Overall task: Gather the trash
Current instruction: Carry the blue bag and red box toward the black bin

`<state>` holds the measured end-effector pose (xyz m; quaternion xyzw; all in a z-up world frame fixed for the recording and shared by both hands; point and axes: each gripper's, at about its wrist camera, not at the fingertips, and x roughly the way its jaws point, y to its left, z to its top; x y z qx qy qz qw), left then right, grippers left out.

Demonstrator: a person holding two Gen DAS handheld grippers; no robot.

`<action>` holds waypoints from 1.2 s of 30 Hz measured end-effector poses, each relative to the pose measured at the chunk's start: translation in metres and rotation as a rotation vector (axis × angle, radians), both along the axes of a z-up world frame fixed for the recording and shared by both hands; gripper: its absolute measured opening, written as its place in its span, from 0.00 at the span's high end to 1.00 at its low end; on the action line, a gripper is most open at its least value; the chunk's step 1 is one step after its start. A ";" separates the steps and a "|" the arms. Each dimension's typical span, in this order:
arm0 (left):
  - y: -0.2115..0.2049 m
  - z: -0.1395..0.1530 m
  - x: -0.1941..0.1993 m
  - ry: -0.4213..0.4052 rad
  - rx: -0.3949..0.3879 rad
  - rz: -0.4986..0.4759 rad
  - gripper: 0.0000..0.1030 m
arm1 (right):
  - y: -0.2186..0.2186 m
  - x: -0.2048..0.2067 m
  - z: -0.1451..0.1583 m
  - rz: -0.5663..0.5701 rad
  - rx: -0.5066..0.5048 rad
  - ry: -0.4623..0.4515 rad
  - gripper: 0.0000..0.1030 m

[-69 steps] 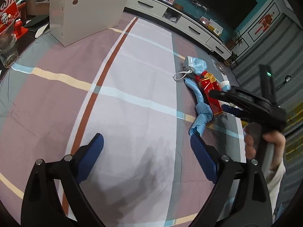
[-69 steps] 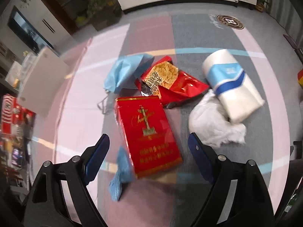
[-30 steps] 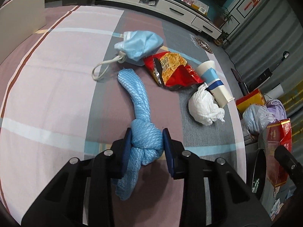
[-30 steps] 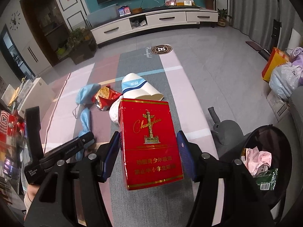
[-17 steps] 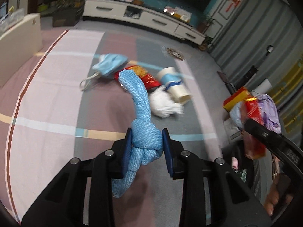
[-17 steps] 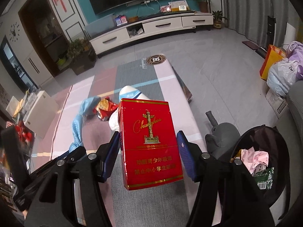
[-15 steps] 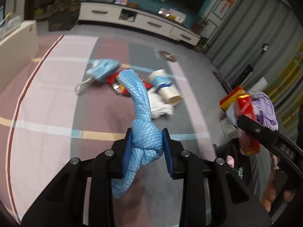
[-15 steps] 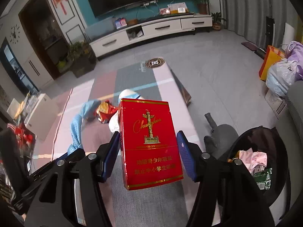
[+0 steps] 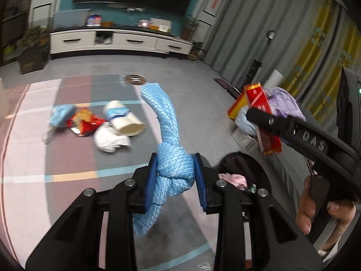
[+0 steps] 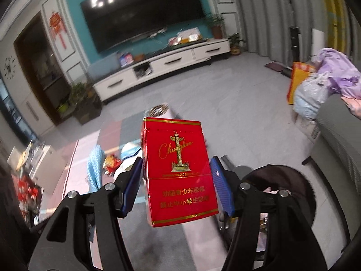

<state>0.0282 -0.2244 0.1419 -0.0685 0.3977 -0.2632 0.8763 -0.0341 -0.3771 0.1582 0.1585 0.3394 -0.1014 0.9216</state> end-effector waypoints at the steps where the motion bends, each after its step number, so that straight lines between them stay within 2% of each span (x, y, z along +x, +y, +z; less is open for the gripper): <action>1: -0.008 0.000 -0.001 0.005 -0.003 -0.019 0.68 | -0.007 -0.005 0.003 -0.030 -0.009 -0.012 0.41; 9: -0.082 -0.005 -0.017 0.000 0.016 -0.175 0.68 | -0.056 -0.037 0.008 -0.202 -0.026 -0.026 0.41; 15: -0.132 -0.025 -0.020 0.031 0.029 -0.278 0.68 | -0.100 -0.057 -0.006 -0.317 0.005 0.022 0.41; 21: -0.167 -0.057 -0.022 0.107 0.064 -0.341 0.68 | -0.139 -0.062 -0.042 -0.415 0.084 0.136 0.41; 30: -0.193 -0.107 -0.016 0.206 0.116 -0.375 0.68 | -0.176 -0.051 -0.104 -0.460 0.219 0.302 0.41; 36: -0.208 -0.130 -0.012 0.261 0.135 -0.397 0.68 | -0.186 -0.049 -0.124 -0.490 0.248 0.367 0.41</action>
